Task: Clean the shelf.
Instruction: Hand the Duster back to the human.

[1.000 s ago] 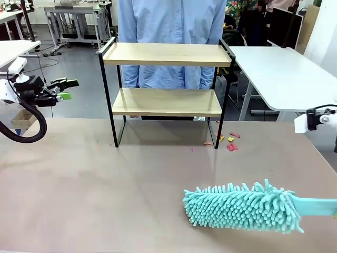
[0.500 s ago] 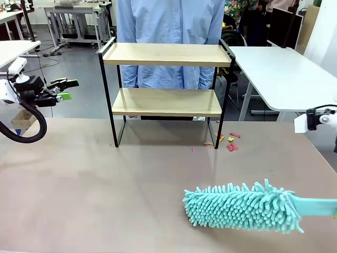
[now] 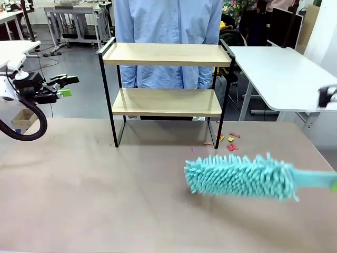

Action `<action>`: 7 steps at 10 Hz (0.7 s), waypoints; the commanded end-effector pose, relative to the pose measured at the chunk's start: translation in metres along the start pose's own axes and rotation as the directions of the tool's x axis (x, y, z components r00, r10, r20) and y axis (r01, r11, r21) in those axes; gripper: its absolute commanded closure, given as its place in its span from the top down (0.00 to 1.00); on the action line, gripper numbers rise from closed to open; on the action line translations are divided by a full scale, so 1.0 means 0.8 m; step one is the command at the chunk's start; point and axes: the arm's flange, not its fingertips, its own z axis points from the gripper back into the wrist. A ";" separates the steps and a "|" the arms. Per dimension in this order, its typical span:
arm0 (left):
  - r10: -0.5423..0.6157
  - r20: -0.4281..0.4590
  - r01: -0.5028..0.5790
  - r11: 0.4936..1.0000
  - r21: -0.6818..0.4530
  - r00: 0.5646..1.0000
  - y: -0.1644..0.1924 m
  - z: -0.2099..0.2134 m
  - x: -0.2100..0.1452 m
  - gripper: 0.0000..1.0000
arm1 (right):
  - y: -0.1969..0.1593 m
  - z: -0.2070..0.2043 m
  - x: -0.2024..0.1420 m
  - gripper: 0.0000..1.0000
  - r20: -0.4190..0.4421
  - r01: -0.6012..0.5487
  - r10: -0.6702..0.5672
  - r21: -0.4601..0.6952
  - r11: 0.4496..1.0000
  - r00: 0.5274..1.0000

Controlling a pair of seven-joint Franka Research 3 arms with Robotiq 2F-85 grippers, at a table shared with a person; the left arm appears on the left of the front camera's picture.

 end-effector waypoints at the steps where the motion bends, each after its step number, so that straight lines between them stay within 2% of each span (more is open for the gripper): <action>1: 0.007 0.018 -0.008 0.999 0.042 1.000 -0.070 -0.035 0.029 1.00 | -0.058 0.006 -0.002 0.13 0.177 -0.176 0.178 -0.025 0.984 0.968; 2: 0.037 0.001 -0.037 0.999 0.028 0.999 -0.105 -0.053 0.028 1.00 | -0.081 0.007 0.003 0.13 0.238 -0.279 0.279 -0.035 0.960 0.930; 4: 0.073 -0.052 -0.070 0.995 0.065 0.996 -0.172 -0.068 0.039 1.00 | -0.104 0.007 0.025 0.13 0.276 -0.396 0.401 -0.076 0.915 0.874; 5: 0.101 -0.076 -0.094 0.992 0.085 0.992 -0.198 -0.081 0.045 1.00 | -0.112 0.008 0.040 0.13 0.293 -0.449 0.461 -0.111 0.886 0.838; 7: 0.129 -0.140 -0.124 0.991 0.046 0.982 -0.241 -0.111 0.060 1.00 | -0.114 0.005 0.075 0.13 0.337 -0.547 0.563 -0.151 0.823 0.755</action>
